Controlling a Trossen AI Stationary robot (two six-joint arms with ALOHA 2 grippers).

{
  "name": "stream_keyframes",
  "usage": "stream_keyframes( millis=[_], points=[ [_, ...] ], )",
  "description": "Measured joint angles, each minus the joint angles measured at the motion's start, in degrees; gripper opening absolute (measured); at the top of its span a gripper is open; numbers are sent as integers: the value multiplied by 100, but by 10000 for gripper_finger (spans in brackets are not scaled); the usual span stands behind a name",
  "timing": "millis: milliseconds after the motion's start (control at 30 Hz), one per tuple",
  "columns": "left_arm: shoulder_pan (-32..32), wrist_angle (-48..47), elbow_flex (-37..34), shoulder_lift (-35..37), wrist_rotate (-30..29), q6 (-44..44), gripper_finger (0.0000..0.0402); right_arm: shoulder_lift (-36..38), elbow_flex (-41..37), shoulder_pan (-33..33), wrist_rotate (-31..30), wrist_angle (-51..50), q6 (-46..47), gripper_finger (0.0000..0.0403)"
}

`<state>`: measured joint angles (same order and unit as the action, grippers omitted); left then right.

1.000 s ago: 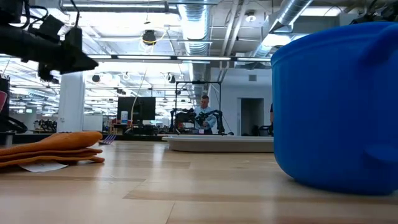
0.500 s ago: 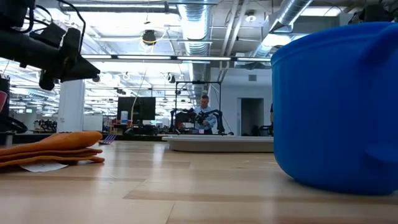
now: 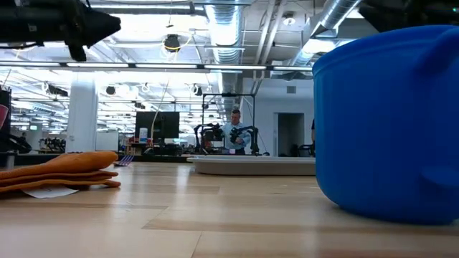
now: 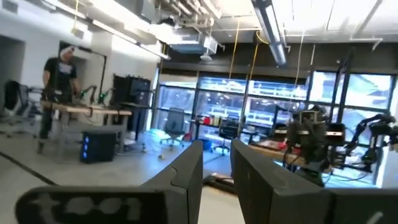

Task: Set up tray
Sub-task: Put the blue mug on the top right of the gray serving tray

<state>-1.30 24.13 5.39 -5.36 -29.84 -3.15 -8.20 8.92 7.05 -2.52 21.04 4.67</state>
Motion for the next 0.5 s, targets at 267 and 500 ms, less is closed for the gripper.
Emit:
stream_keyframes(
  millis=[267, 500],
  points=[
    [0, -591, 1192, -1450, 161, -1046, 108, -2584, 1507, -713, 312, -789, -514, 139],
    [-1, -1340, 2083, -2337, -215, -1145, 158, -3870, 3176, -1646, 263, -2033, -516, 191]
  ],
)
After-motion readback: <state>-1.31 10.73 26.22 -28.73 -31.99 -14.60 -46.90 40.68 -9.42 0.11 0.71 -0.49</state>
